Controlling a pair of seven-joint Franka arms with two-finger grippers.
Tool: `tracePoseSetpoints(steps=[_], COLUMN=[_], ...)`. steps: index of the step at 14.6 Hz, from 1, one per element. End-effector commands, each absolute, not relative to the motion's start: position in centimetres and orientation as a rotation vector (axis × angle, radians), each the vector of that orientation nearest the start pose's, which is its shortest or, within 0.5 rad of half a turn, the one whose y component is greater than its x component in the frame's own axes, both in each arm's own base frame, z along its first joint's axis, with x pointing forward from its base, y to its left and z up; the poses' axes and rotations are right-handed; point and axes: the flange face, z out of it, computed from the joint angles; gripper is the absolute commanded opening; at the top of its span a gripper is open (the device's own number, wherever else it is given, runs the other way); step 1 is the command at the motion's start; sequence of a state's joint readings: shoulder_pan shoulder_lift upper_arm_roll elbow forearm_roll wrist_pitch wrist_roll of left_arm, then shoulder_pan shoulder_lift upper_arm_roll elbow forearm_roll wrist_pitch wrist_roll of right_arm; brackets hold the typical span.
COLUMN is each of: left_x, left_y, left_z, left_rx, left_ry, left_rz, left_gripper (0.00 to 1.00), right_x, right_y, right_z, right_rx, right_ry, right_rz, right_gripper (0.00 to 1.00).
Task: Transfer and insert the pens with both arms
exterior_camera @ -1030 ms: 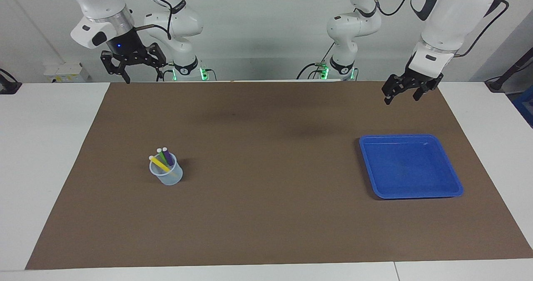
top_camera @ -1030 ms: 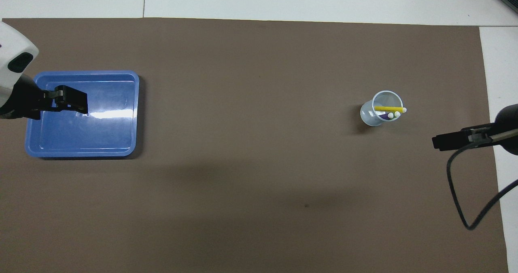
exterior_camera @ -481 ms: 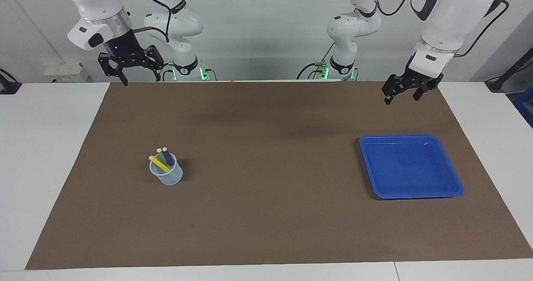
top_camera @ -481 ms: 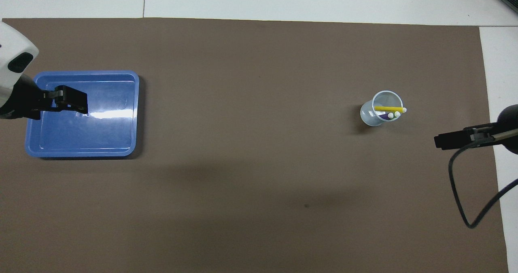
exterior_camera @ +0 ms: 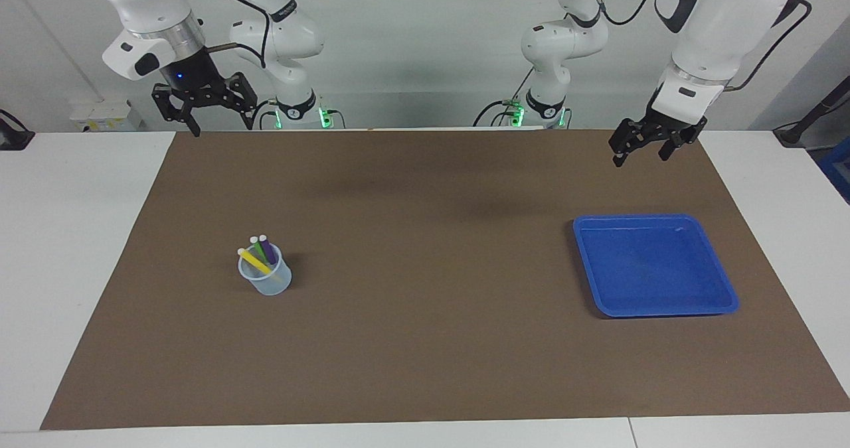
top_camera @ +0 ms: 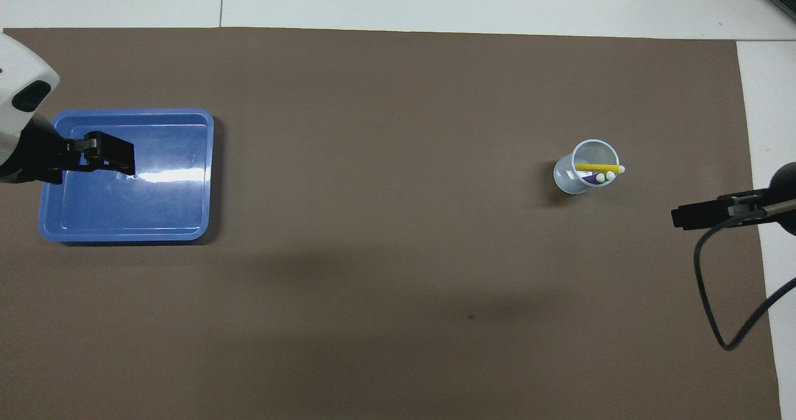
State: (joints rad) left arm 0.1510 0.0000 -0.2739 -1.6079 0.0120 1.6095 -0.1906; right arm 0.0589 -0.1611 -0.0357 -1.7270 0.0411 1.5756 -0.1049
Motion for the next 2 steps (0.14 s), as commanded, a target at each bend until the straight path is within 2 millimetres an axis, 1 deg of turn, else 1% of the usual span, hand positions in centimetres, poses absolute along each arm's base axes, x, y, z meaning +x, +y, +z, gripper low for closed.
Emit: tracePoseSetpoints(steps=[1,2], left_x=[54.39,54.4], left_y=[-6.4,-6.32], left_z=[61.2,61.2], left_rx=[-3.113,-3.113], left_ry=[-0.092,-0.095], left_rz=[-0.002,-0.002], left_gripper=[1.0,1.0], right_x=[49.65,49.6], right_y=[1.31,1.31], right_z=[63.66,63.7], right_rx=[-3.079,-3.079], right_ry=[-0.173,-0.173], right_rz=[-0.032,-0.027], right_gripper=[1.0,1.0])
